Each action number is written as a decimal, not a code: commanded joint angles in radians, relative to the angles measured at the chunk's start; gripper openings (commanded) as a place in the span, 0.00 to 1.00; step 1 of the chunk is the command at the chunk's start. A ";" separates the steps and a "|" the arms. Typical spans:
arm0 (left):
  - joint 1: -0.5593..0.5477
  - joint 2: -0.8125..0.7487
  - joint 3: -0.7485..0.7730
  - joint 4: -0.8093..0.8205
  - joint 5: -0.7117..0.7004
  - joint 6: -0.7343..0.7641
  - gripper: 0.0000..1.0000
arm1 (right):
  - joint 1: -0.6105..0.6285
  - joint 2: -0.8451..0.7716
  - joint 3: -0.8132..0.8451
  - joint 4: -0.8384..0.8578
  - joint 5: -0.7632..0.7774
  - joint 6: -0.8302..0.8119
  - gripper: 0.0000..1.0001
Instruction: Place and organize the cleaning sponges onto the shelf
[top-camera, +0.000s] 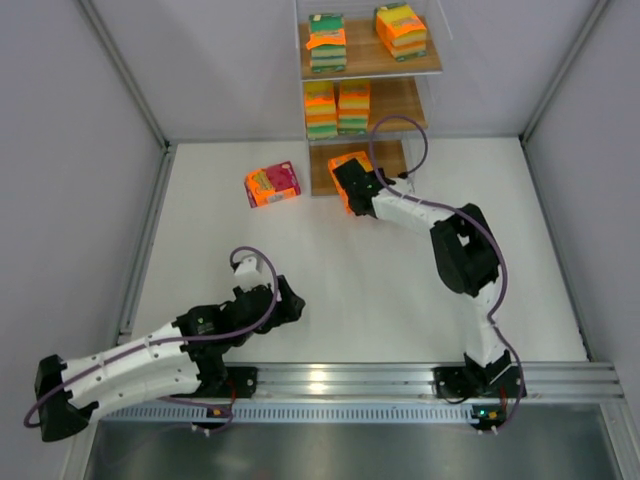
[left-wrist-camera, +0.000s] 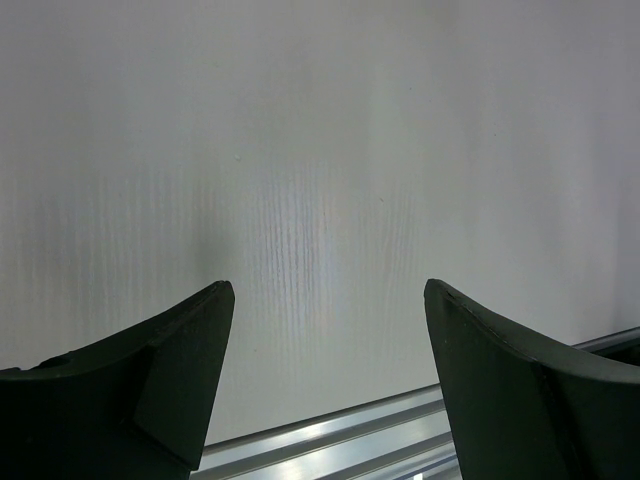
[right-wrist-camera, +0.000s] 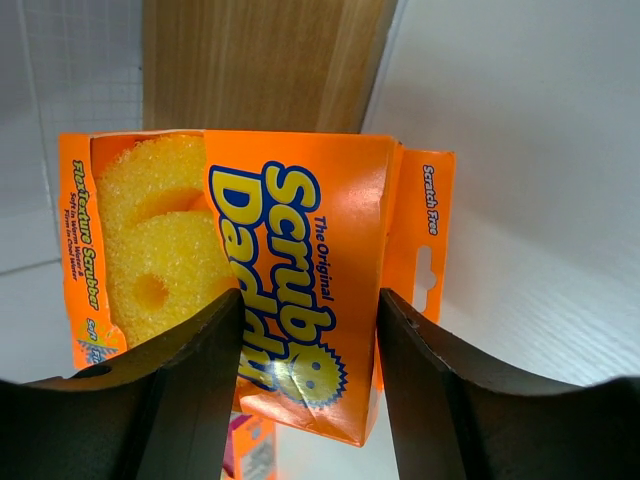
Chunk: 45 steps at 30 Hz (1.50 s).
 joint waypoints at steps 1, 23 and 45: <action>-0.002 -0.029 0.026 -0.007 -0.010 -0.001 0.83 | 0.002 0.040 0.113 -0.093 0.064 0.156 0.54; -0.001 -0.076 0.005 -0.029 -0.030 0.026 0.87 | 0.043 0.043 0.020 0.189 -0.029 0.145 0.99; -0.001 -0.234 -0.055 -0.027 -0.105 0.029 0.92 | -0.072 -0.319 -0.373 0.471 -0.273 -0.839 0.46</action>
